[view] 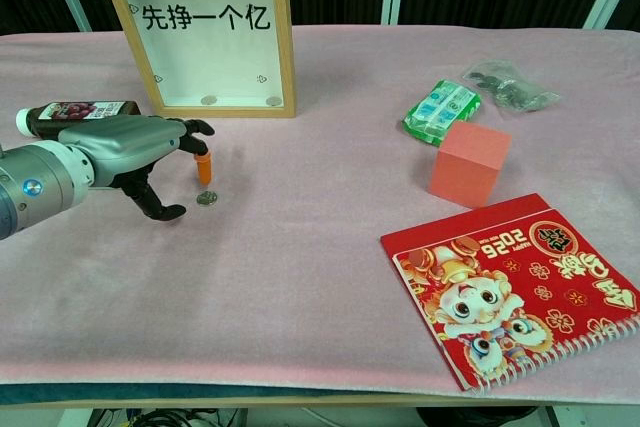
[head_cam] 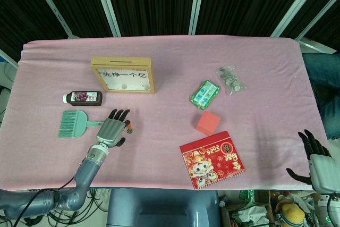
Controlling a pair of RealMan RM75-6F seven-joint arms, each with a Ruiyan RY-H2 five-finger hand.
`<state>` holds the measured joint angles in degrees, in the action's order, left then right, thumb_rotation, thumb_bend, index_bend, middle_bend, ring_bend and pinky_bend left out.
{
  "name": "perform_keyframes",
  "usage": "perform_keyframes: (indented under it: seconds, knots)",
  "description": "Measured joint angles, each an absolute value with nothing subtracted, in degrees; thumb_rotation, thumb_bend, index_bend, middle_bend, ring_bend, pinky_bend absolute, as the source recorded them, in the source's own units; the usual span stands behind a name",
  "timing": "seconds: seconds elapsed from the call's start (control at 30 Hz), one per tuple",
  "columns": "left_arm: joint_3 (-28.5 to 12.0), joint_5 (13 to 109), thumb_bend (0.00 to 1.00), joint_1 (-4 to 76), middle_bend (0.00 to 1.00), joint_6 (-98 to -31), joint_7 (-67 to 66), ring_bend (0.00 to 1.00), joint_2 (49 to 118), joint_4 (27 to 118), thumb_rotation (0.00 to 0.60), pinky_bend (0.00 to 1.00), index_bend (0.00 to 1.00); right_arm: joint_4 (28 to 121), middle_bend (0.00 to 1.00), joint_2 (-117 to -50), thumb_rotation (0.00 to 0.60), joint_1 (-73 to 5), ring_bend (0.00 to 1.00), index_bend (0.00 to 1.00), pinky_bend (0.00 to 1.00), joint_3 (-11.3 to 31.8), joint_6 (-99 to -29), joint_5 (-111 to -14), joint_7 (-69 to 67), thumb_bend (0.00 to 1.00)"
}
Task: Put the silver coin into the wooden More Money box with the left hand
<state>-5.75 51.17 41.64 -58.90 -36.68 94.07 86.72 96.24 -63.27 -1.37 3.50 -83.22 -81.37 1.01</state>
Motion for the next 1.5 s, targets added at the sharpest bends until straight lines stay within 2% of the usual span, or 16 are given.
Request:
perform_keyframes:
  seconds: [0.9, 1.5]
  knots:
    - [-5.1, 52.2, 0.33, 41.9, 0.03, -60.3, -38.2, 0.00, 94.7, 87.1, 0.600, 0.00, 0.40, 96.2, 0.00, -62.7, 0.600, -1.0, 0.11, 0.07, 0.20, 3.2, -83.6, -81.9, 0.0, 0.08]
    - [-5.6, 50.8, 0.33, 43.0, 0.03, -57.9, -38.2, 0.00, 97.6, 82.4, 0.600, 0.00, 0.40, 95.9, 0.00, -62.5, 0.600, -1.4, 0.11, 0.07, 0.20, 3.1, -82.6, -81.6, -0.8, 0.08]
